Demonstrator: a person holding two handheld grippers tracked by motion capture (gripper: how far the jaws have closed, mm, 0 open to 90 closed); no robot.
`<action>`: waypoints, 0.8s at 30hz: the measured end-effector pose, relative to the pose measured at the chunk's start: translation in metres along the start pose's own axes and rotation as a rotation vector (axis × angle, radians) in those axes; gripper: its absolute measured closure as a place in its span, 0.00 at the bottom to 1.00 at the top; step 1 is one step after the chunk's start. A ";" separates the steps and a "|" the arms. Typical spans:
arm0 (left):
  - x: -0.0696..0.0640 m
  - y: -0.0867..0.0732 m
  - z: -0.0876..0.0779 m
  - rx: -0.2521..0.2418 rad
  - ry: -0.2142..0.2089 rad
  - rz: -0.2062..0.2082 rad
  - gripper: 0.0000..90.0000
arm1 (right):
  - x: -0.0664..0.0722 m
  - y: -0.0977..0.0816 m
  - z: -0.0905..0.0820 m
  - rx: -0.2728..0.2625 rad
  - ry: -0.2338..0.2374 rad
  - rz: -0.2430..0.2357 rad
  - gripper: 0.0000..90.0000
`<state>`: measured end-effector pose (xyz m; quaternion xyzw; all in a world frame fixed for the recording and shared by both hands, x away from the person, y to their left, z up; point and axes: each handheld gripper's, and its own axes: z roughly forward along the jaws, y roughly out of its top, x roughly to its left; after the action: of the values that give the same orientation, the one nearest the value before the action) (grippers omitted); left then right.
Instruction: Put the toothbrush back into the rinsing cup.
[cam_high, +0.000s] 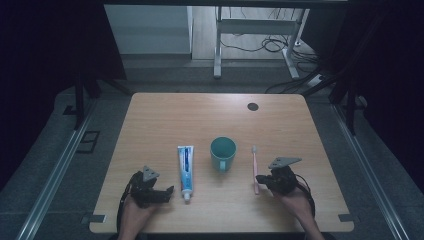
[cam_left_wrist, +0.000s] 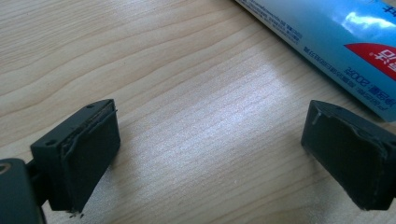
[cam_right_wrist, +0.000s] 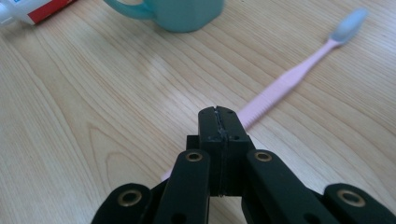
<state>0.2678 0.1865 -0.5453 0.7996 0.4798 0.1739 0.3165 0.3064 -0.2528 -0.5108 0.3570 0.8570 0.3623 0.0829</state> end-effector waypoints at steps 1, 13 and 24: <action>0.000 0.000 0.000 0.000 0.000 0.000 0.05 | 0.001 0.001 0.002 0.001 0.002 -0.002 0.99; 0.000 0.000 0.000 0.000 0.001 -0.001 0.05 | 0.008 0.001 0.017 0.031 0.018 -0.016 0.99; 0.000 0.000 0.000 0.000 0.000 -0.006 0.05 | -0.002 -0.008 0.008 0.038 -0.004 0.007 0.99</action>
<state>0.2675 0.1861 -0.5454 0.7982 0.4822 0.1729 0.3170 0.3068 -0.2533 -0.5225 0.3624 0.8623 0.3454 0.0764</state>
